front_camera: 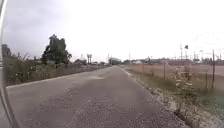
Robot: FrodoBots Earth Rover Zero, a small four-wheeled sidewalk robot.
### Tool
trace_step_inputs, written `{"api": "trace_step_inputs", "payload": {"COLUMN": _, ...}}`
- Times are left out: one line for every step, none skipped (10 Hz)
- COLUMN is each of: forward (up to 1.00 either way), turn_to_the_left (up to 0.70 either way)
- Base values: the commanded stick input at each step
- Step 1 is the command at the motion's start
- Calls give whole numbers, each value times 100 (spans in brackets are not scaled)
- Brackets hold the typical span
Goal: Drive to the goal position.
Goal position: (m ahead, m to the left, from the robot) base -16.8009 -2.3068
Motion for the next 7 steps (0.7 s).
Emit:
{"api": "trace_step_inputs", "payload": {"forward": 8, "turn_to_the_left": 0}}
{"api": "trace_step_inputs", "payload": {"forward": 8, "turn_to_the_left": 0}}
{"api": "trace_step_inputs", "payload": {"forward": 8, "turn_to_the_left": 0}}
{"api": "trace_step_inputs", "payload": {"forward": 8, "turn_to_the_left": 0}}
{"api": "trace_step_inputs", "payload": {"forward": 7, "turn_to_the_left": 0}}
{"api": "trace_step_inputs", "payload": {"forward": 8, "turn_to_the_left": 0}}
{"api": "trace_step_inputs", "payload": {"forward": 8, "turn_to_the_left": 0}}
